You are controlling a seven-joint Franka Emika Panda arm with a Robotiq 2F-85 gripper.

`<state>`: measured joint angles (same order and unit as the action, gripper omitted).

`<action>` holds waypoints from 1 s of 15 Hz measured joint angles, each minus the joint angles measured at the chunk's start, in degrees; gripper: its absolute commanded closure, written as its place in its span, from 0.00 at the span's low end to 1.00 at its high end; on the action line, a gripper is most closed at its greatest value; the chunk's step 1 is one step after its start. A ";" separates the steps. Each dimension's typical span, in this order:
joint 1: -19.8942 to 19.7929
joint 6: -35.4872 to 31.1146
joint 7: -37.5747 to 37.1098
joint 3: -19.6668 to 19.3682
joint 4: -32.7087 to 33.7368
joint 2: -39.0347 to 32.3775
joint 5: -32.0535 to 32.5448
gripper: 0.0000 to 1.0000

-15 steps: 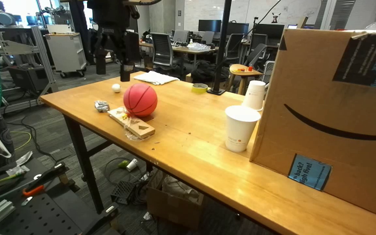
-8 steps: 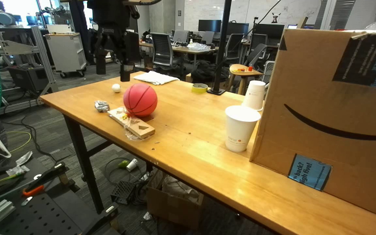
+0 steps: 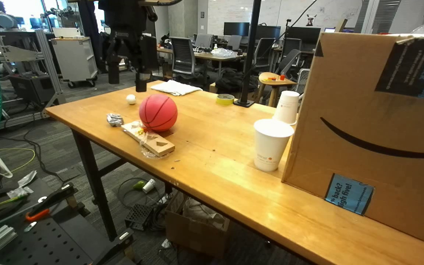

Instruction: Put the white bowl in the cup closest to you, then put the basketball on the brown tape

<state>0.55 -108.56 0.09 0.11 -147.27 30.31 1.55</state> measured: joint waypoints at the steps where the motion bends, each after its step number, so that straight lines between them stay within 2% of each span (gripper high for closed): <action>1: 0.00 0.00 0.00 0.00 0.00 0.00 0.00 0.00; 8: 0.95 -0.77 0.09 0.62 -0.25 -0.22 0.00 0.00; 15: 6.83 -7.43 0.89 3.48 0.01 -0.39 -4.84 0.00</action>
<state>7.38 -115.99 0.98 3.59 -147.26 29.92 -3.29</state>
